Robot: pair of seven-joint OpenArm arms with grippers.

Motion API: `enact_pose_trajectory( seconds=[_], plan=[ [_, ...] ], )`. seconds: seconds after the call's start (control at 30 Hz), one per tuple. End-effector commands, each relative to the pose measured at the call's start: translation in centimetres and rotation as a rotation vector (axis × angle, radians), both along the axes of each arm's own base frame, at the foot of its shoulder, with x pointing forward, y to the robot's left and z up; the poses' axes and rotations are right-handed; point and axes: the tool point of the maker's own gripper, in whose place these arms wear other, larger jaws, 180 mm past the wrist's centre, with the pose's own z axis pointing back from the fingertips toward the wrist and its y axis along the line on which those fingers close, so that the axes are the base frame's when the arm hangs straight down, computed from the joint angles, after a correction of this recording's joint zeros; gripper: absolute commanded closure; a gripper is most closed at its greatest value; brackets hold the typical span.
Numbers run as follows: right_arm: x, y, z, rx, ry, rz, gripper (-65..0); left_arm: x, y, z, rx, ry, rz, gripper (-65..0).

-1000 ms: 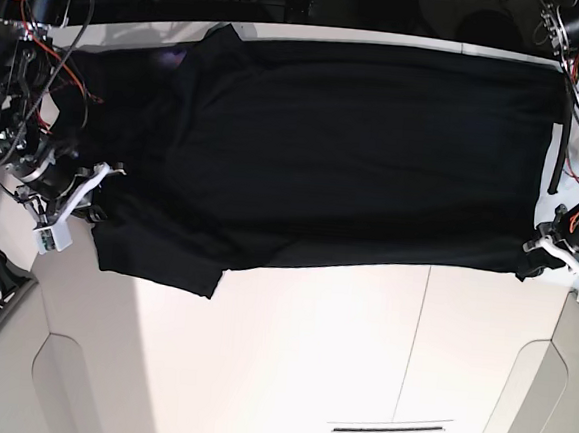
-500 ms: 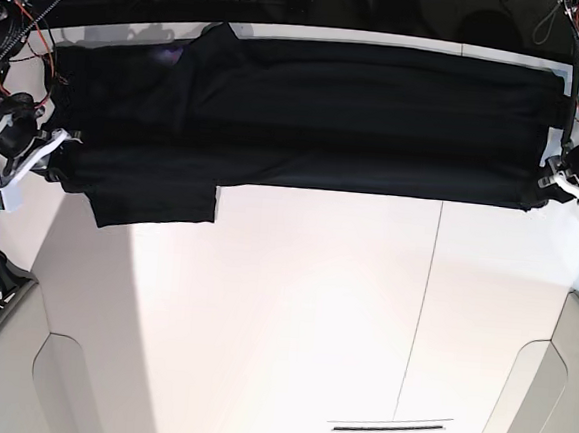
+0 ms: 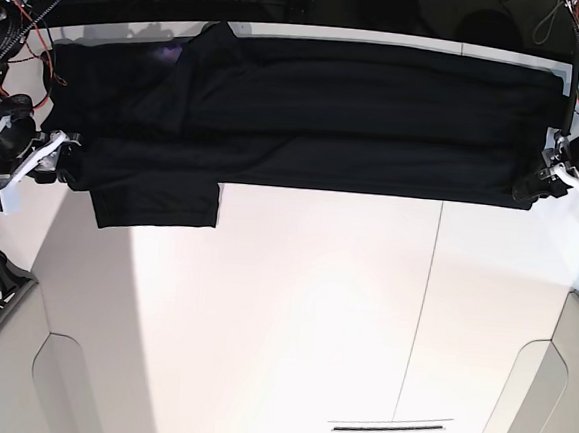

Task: Fold the T-shirt properly
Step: 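Fold the hem up over the body toward the collar with both grippers, then tuck the folded edge near the right gripper inward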

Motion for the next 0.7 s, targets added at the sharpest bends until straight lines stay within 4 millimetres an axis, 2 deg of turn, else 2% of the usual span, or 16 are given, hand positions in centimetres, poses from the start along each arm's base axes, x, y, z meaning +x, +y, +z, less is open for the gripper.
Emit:
enact_pose_trajectory(
  seconds=[0.0,0.23,0.5,0.6,0.67],
  plan=[
    [1.2,-0.4,2.0,-0.01,-0.074,0.002,-26.2,1.0,0.7,1.9,0.018,-0.064,-0.013,-26.3],
    [2.9,-0.1,4.5,-0.003,-0.223,-0.005,-26.1,1.0,0.6,2.0,0.012,-0.07,-0.012,-26.3],
    [5.5,-1.9,6.1,-0.076,-0.292,-0.048,-26.3,1.1,0.5,2.1,0.003,-0.077,-0.011,-26.3],
    [6.9,-2.7,5.6,-0.057,-0.285,-0.08,-27.9,1.1,0.5,2.2,0.0,-0.08,-0.011,-26.3],
    [7.6,-3.1,4.3,-0.019,-0.251,-0.104,-30.8,1.1,0.5,2.2,0.0,-0.079,-0.011,-26.3]
  ],
)
